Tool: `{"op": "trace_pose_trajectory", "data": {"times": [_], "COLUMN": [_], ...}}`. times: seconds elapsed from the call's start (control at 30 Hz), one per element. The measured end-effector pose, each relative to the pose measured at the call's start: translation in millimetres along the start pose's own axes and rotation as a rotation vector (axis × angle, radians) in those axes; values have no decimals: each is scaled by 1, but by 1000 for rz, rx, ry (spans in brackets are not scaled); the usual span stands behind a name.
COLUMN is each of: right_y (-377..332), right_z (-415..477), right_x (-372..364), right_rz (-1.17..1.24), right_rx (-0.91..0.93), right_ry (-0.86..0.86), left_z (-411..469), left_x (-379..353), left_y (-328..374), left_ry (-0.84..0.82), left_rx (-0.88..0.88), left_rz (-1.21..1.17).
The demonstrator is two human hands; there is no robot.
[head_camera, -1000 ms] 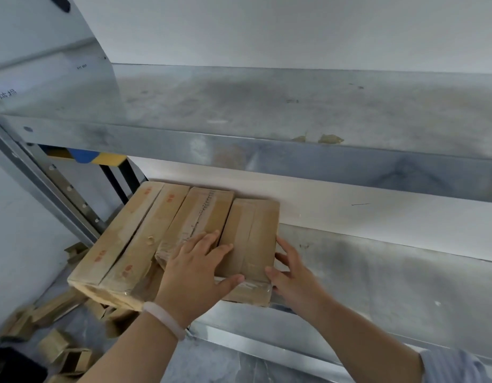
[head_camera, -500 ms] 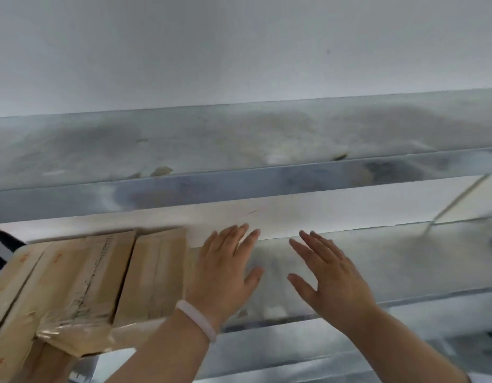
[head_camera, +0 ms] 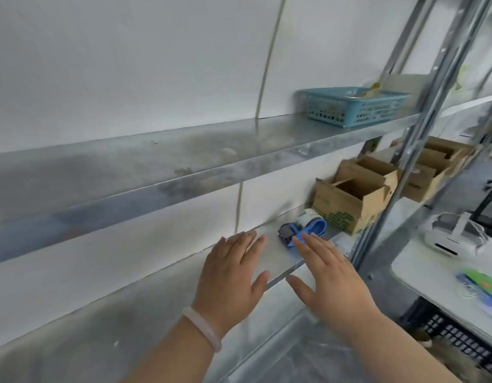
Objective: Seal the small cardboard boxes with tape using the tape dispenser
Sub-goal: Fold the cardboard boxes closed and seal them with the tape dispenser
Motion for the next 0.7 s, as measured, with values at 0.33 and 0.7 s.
{"op": "trace_pose_trajectory", "data": {"times": [0.33, 0.7], "right_y": [208, 344], "right_z": [4, 116], "right_x": [20, -42], "right_rz": [5, 111], "right_rx": [-333, -548], "right_ry": [-4, -160], "left_z": [125, 219], "left_x": [-144, -301], "left_y": [119, 105], "left_ry": [-62, -207], "left_rx": [-155, -112], "left_rz": [-182, -212]}}
Point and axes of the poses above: each hand's wrist, its own z-axis towards the middle knuckle, its own x-axis out of the back of the hand, y = z × x, the point moved 9 cm from there along z, towards the middle knuckle, and after that the axes turned 5 degrees about y, right-handed, at the moved point
